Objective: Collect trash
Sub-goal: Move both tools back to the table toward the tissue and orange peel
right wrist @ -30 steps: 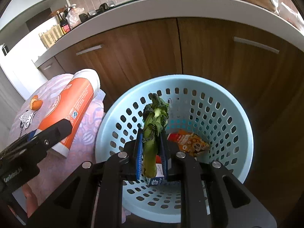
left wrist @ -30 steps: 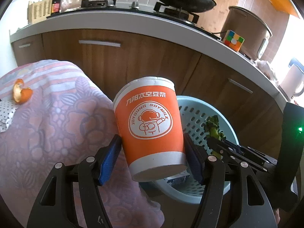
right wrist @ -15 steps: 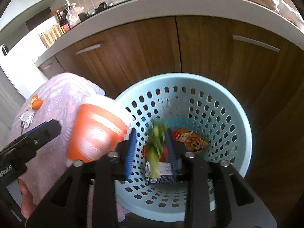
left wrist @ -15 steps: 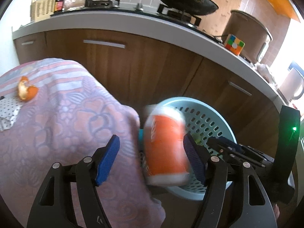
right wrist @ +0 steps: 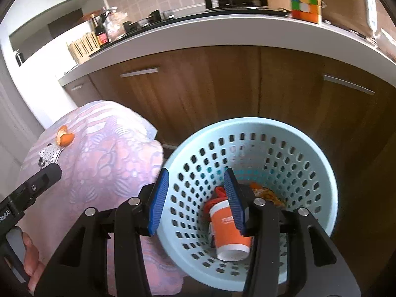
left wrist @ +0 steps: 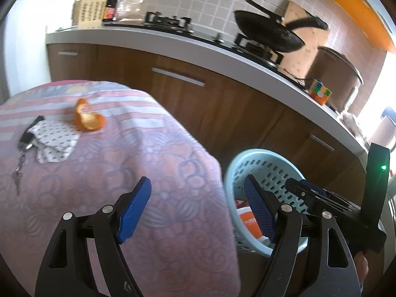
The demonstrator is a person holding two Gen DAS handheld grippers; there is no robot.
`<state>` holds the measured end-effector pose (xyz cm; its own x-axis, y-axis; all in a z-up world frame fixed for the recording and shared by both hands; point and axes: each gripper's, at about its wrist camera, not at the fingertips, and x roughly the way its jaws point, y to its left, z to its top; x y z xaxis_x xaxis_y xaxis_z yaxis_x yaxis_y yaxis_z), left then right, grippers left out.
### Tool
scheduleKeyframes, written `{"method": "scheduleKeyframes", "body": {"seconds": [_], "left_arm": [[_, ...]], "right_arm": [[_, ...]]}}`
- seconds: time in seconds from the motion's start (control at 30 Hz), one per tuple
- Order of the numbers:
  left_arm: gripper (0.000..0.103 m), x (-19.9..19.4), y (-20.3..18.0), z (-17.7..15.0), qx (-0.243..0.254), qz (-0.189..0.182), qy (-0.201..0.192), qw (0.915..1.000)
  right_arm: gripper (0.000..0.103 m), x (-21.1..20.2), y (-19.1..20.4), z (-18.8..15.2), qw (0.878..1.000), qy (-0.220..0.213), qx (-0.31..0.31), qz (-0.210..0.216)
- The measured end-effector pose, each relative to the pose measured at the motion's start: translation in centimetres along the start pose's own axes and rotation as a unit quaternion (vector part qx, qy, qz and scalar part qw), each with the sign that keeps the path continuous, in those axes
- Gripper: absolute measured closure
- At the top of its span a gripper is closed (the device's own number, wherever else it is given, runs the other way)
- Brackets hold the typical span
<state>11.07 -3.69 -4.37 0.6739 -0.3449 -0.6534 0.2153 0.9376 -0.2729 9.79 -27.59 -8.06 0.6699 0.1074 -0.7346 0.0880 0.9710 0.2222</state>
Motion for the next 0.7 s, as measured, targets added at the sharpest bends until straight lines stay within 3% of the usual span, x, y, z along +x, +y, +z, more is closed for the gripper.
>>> {"method": "scheduleKeyframes", "body": {"seconds": [0.27,0.4,0.53,0.7], "left_arm": [[0.029,-3.2,6.8,0.8,-0.044,0.056,-0.046,0.9964],[0.033,-4.0,11.3,1.3,-0.103,0.091,-0.061,0.9886],[0.038,-3.0,15.1,1.8,-0.156,0.1,-0.044,0.9818],[0.04,-1.4,16.9,3.1,-0.158,0.101,-0.025,0.9819]], "right_arm": [[0.06,1.2,5.9,1.1,0.998,-0.01,-0.045,0.041],[0.06,2.1,10.2,1.9,0.994,-0.022,-0.076,0.077],[0.061,3.7,14.7,1.9,0.987,-0.021,-0.107,0.116],[0.061,5.1,18.9,1.9,0.979,-0.033,-0.155,0.126]]}}
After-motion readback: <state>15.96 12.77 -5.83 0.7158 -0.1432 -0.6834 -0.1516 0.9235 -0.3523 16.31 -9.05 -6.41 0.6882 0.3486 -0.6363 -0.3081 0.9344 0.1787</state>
